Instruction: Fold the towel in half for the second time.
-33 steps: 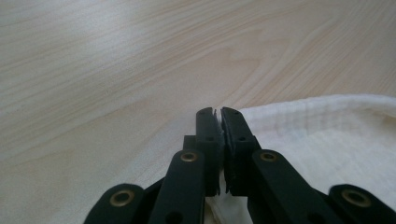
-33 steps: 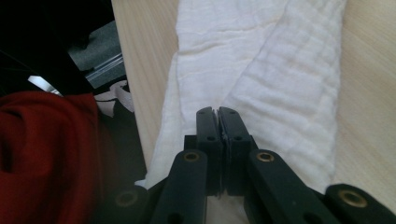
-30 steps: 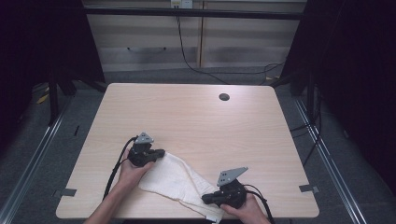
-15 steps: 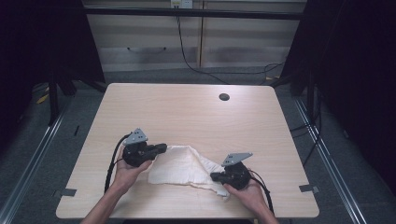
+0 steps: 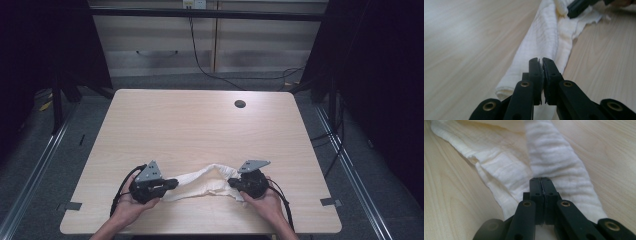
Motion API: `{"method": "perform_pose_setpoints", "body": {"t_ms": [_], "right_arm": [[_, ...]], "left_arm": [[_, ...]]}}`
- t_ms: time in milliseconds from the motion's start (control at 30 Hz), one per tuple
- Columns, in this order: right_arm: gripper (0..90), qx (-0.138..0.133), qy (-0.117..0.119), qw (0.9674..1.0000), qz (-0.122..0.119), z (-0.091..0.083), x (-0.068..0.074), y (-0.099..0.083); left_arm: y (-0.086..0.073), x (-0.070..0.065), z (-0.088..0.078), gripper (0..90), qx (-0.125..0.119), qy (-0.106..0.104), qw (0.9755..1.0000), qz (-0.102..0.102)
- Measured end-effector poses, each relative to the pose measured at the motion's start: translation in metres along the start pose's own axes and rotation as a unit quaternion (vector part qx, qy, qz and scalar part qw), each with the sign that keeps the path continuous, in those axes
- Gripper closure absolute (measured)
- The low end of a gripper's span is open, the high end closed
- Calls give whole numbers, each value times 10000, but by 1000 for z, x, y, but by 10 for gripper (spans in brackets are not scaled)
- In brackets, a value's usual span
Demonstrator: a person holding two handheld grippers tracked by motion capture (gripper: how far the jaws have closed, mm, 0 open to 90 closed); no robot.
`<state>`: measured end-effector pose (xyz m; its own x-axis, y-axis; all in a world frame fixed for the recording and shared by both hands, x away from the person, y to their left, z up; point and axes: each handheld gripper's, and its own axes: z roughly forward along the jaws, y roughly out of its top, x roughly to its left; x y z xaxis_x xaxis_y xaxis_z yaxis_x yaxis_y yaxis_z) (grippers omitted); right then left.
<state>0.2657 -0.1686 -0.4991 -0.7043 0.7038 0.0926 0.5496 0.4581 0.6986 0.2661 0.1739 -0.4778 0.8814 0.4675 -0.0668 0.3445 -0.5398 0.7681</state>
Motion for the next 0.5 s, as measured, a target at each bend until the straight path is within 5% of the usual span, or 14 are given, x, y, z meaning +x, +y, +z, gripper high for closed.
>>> {"method": "perform_pose_setpoints", "body": {"t_ms": [233,500], "right_arm": [[890,-10,-85,10000,-23,-2,-1,-2],[891,1,-206,9998,0,-18,-2,-14]], "left_arm": [[-11,0,10,862,298,-24,9995,-62],[-14,-1,13,862,325,103,9989,-316]]}}
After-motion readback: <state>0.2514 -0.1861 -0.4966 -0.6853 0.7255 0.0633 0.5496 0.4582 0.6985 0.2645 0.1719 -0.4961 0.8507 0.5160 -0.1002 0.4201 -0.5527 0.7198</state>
